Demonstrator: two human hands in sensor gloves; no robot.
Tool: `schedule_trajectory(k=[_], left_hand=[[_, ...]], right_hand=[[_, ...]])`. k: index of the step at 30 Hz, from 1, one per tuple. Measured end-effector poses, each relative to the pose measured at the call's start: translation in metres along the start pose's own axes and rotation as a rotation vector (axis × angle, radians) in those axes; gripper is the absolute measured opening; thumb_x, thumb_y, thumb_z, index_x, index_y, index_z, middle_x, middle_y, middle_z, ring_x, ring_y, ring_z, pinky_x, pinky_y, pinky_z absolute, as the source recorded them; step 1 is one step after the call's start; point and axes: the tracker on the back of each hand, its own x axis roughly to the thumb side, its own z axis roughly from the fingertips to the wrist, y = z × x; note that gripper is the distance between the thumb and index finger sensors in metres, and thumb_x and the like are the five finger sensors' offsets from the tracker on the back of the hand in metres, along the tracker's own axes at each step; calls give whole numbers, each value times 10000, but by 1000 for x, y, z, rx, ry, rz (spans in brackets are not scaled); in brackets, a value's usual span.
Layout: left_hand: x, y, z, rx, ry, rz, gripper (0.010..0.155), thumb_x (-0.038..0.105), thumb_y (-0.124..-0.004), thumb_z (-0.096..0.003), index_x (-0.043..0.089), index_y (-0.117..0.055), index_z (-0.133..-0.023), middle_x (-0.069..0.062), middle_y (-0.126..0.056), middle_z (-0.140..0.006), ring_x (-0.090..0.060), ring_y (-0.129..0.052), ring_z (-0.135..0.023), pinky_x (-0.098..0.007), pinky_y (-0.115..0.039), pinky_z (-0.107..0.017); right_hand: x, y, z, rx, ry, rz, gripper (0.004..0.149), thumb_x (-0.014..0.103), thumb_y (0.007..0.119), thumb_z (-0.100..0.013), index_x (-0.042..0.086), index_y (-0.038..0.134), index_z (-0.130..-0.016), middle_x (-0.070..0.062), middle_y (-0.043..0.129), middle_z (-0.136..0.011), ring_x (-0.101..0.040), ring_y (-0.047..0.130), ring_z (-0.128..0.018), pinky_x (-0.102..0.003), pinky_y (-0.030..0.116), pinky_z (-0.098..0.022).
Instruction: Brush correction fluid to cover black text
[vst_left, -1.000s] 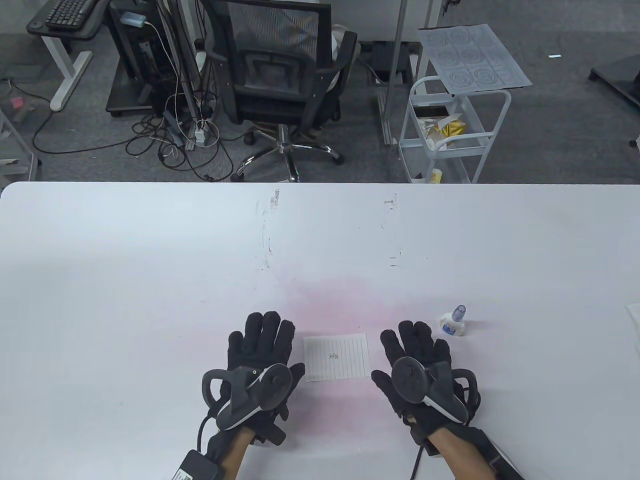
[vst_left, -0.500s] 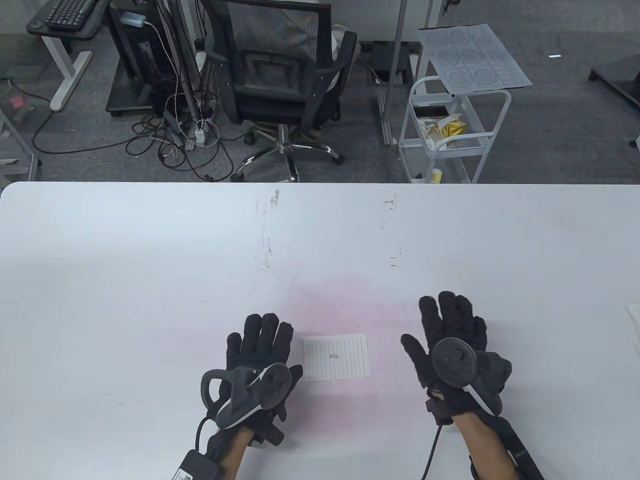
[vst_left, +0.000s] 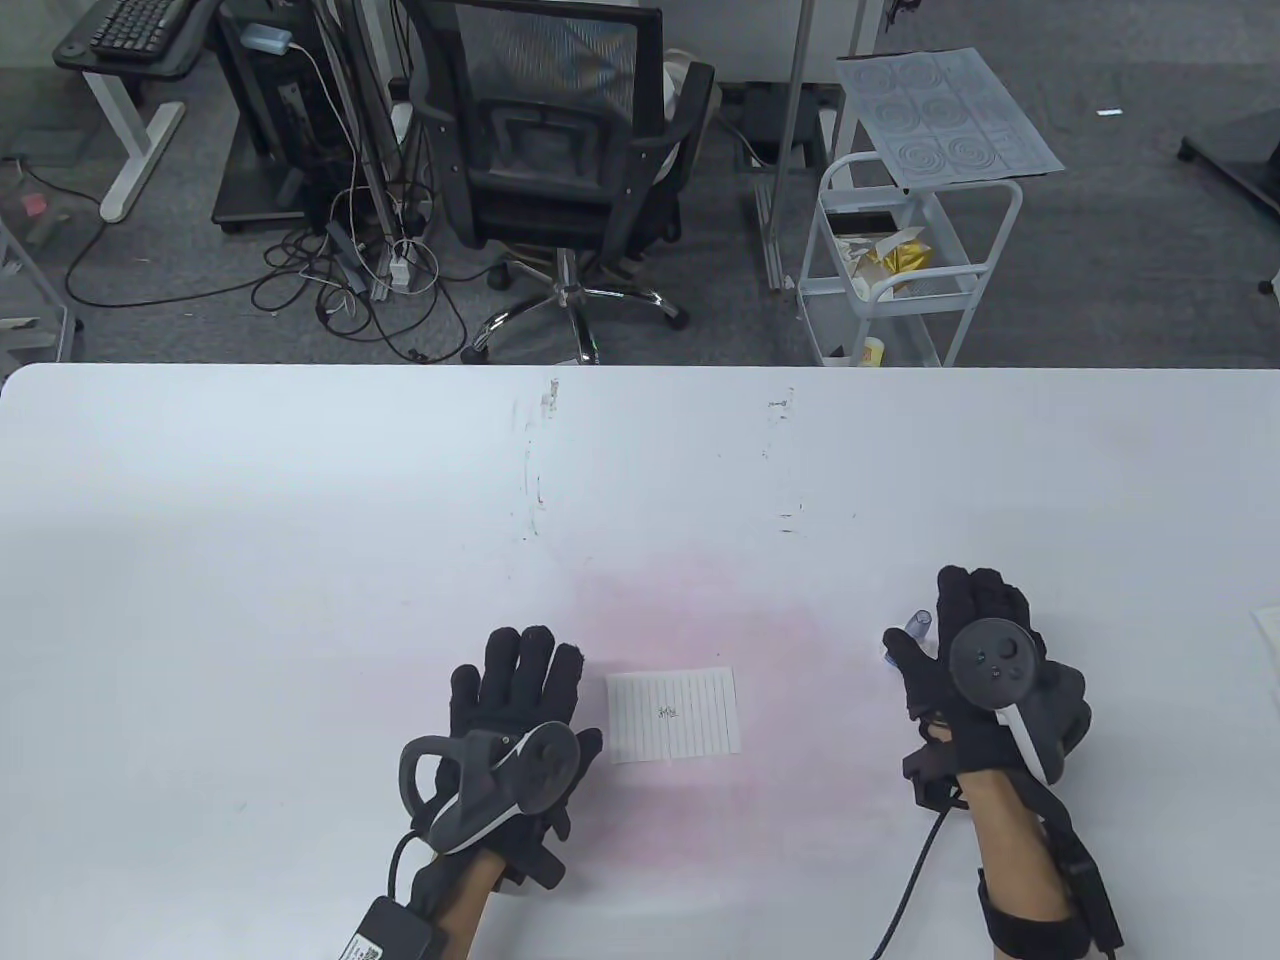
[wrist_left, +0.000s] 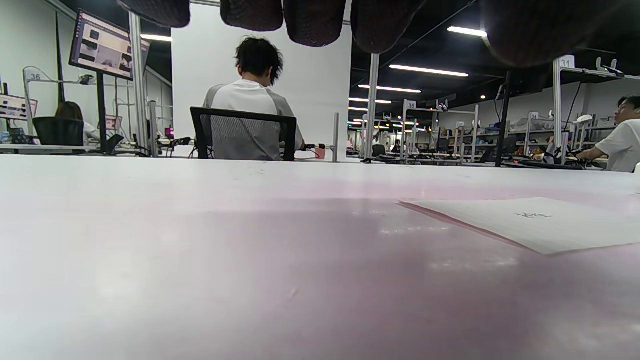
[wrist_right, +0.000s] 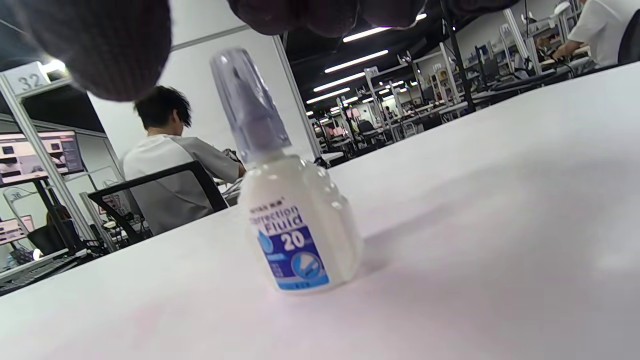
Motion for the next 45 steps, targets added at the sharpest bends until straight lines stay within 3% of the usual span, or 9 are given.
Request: schedule_trajectory(k=[5, 12, 23, 32, 38, 45], left_hand=[[1, 1, 0, -5, -4, -8, 772, 655, -680, -401, 348, -457, -1074, -22, -402, -1192, -346, -435, -1131, -618, -488, -768], [2, 1, 0, -5, -10, -15, 772, 653, -681, -402, 347, -457, -1075, -23, -399, -1193, -347, -430, -1132, -619, -486, -769], [3, 1, 0, -10, -4, -16, 774, 654, -682, -400, 348, -458, -1074, -23, -399, -1193, -348, -430, -1131, -619, -487, -768], [4, 0, 0, -17, -7, -2, 770, 654, -681, -401, 350, -460, -1073, -21, -403, -1192, -347, -434, -1130, -618, -489, -767], [7, -1, 0, -26, -16, 20, 771, 655, -682, -401, 348, -461, -1073, -24, -404, -1192, -349, -436, -1128, -615, -493, -767], [18, -1, 1, -38, -59, 59, 774, 660, -683, -398, 346, -468, -1072, -24, -416, -1190, -346, -452, -1126, -611, -508, -765]], right_hand=[[-10, 19, -15, 72, 64, -44, 784, 549, 857, -346, 219, 546, -986, -60, 550, -1009, -409, 700, -908, -614, 554, -662], [-13, 30, -17, 104, 67, -27, 602, 496, 890, -336, 235, 739, -857, -37, 778, -859, -362, 921, -696, -574, 657, -613], [3, 17, -7, 16, -13, -24, 582, 510, 877, -334, 219, 771, -826, -45, 813, -806, -333, 945, -628, -568, 679, -589], [40, -6, 11, -39, -170, -26, 581, 528, 872, -332, 208, 789, -810, -47, 836, -771, -315, 962, -582, -561, 700, -567], [72, -13, 31, -11, -286, -49, 581, 540, 867, -334, 198, 804, -800, -52, 853, -750, -309, 974, -554, -559, 710, -558], [108, -3, 58, 127, -430, -90, 581, 542, 867, -337, 195, 811, -799, -53, 862, -742, -307, 978, -545, -558, 715, -554]])
